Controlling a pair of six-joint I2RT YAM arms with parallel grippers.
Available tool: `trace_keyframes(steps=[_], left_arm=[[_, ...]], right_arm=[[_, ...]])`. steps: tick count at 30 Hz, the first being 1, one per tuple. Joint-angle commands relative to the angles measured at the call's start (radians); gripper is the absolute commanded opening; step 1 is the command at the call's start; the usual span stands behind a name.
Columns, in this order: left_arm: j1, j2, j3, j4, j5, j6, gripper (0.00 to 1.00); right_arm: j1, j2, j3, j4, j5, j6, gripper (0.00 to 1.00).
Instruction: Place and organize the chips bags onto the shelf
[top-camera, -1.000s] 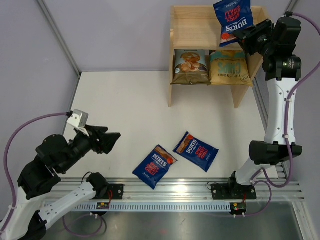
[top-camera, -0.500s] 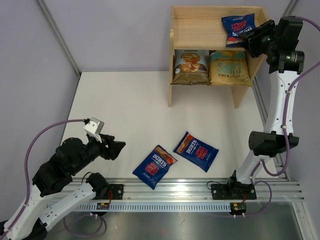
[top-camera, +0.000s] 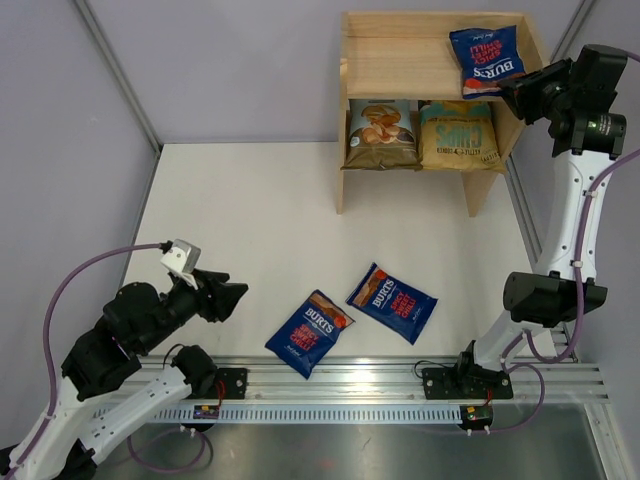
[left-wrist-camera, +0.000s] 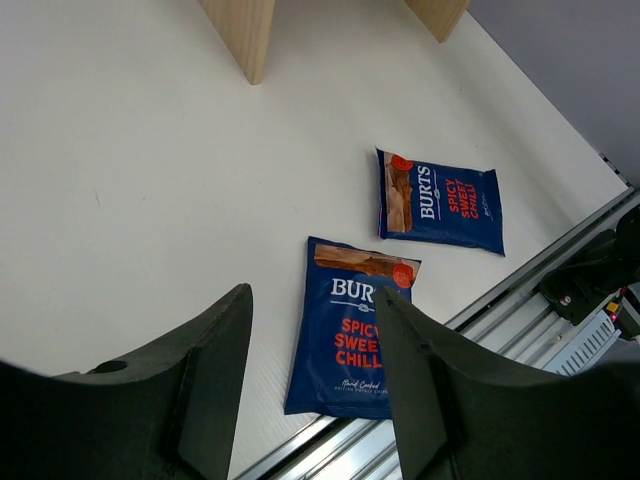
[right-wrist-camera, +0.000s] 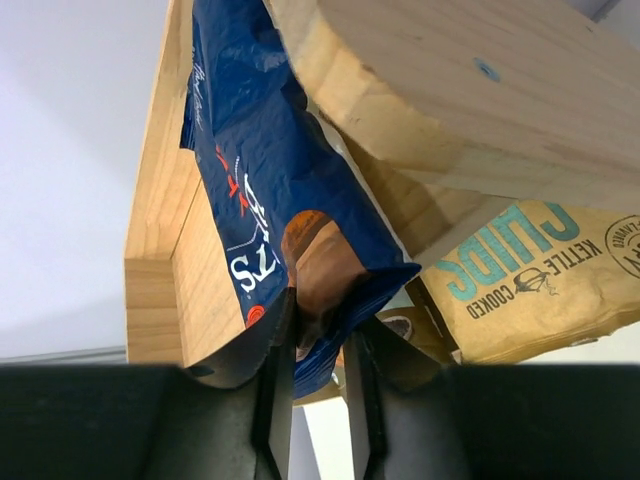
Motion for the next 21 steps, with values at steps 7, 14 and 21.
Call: trace_keyframes(steps=[7,14,21], left_arm=[[0.003,-0.026,-0.009,0.055,-0.003,-0.008,0.54],[0.002,-0.056,-0.017,0.059,-0.009,-0.014,0.53],[0.002,-0.049,-0.018,0.059,-0.013,-0.02,0.53]], right_arm=[[-0.017,-0.051,-0.091,0.151,0.025,0.182,0.23],[-0.029,0.021,0.029,0.075,0.017,0.15,0.24],[-0.055,0.024,0.008,0.089,-0.012,0.127,0.29]])
